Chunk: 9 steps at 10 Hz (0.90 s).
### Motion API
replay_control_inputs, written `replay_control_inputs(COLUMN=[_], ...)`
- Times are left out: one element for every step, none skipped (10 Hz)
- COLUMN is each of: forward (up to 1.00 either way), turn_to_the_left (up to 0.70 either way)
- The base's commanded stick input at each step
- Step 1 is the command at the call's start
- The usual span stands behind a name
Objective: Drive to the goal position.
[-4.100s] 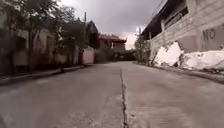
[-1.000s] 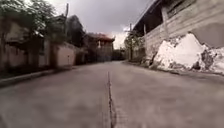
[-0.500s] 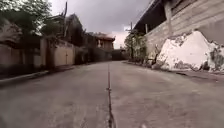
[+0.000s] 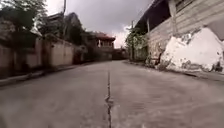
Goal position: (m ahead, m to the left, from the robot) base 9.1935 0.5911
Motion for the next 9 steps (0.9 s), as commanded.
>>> replay_control_inputs(forward=[1.0,1.0,1.0,1.0,1.0,1.0,1.0,1.0,1.0], turn_to_the_left=[0.0,0.0,0.0,0.0,0.0,0.0,0.0,0.0,0.0])
